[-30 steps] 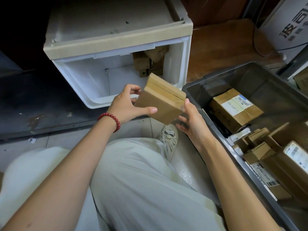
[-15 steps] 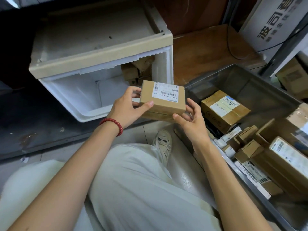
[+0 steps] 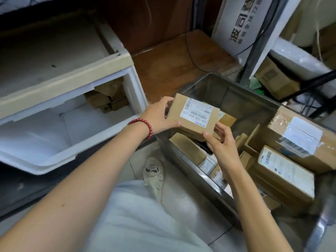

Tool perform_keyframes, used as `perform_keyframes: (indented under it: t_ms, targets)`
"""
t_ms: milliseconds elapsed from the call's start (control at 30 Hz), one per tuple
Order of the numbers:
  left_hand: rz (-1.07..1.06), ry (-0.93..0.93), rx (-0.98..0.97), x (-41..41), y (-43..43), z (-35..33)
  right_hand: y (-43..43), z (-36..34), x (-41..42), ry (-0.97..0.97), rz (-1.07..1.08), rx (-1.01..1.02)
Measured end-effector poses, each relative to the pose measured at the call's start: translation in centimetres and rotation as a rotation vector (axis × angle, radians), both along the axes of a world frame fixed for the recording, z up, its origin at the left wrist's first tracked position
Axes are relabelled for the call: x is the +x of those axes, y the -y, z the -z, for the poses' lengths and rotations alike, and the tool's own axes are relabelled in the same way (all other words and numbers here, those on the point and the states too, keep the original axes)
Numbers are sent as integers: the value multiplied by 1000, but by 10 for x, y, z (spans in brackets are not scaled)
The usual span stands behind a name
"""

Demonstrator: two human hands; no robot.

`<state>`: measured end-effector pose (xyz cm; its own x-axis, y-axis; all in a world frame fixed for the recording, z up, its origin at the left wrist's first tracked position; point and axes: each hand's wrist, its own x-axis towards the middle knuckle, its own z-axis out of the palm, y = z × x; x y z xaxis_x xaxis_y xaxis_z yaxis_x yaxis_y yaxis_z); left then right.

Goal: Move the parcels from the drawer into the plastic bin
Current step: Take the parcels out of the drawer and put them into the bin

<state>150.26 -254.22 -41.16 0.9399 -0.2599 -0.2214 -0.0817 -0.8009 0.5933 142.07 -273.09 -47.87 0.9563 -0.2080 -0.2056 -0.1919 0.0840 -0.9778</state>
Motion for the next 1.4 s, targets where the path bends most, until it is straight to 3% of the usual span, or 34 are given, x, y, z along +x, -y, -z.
perform_keyframes:
  t_ms: [367, 567, 733, 900, 1100, 1200, 1400]
  targets:
    - [148, -84, 227, 50, 58, 84, 33, 63, 22, -331, 40, -50]
    - [133, -138, 169, 55, 54, 114, 33, 78, 35, -381, 105, -84]
    - [176, -49, 291, 63, 49, 111, 18, 82, 33, -426, 0, -31]
    - [225, -117, 492, 57, 40, 112, -5, 87, 45, -463, -141, -105]
    - [226, 234, 522, 45, 39, 97, 1, 89, 75, -411, -416, -487]
    - [178, 303, 506, 35, 27, 87, 6, 89, 76, -365, -588, -794]
    - [23, 376, 413, 5, -6, 74, 1, 89, 83, -469, -605, -687]
